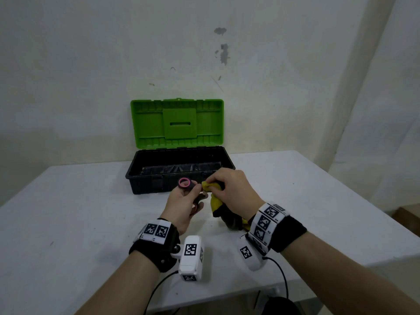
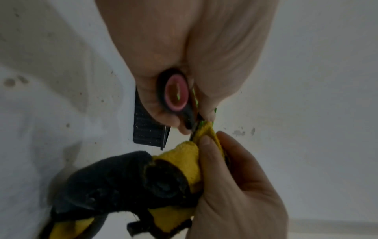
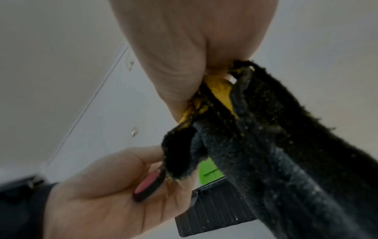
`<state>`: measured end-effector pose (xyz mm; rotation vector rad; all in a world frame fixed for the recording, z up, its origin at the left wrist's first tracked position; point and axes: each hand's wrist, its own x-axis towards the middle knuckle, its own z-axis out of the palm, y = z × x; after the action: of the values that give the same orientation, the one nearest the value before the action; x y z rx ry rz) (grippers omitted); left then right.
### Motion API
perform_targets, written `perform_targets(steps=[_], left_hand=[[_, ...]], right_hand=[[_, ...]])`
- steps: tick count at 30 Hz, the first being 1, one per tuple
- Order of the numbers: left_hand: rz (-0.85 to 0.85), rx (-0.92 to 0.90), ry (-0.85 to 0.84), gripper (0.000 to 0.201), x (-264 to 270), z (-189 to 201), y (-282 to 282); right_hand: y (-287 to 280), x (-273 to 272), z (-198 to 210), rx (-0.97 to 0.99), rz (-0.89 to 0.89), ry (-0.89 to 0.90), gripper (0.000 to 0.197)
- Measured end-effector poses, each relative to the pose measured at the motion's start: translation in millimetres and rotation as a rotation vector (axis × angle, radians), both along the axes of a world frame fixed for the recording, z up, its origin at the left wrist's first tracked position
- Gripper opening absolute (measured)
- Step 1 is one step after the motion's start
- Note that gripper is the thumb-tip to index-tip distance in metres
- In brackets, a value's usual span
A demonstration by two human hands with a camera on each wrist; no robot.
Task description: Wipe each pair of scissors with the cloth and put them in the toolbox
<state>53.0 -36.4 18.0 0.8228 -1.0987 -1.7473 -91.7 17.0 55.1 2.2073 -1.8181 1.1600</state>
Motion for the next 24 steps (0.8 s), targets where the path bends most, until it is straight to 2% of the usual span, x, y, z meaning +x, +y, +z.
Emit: perform_targets(steps=[5,11,16,20,24], left_hand=[[0.044,-0.076,-0.096,0.015,-1.0,-2.2,4.7],[0.117,-0.195,-0.133,0.013,-1.7,-3.5,6.2],[0.167,-0.293,-0.172,0.013,0.0,-8.6,8.0],[0.176,-0.244,-0.155,0.014,0.2,-11.0,6.5],[0.192,-0.134,-0.06,0.008,0.9,-10.6,5.1]], right_hand=[[1.4,1.1,-2.6,-0.059,0.05,0.02,0.012],[0.7,2.0,-13.3,-0.084,0.106,0.144,0.01],[0.3,1.2,-12.0,-0.08,0.068,0.193,0.009],[-5.8,-6.7,-9.4,-0.093,-0.072,0.08,0.014],[-0.1,6.8,-13.2,-0.164,-0.005,0.066,0.008]])
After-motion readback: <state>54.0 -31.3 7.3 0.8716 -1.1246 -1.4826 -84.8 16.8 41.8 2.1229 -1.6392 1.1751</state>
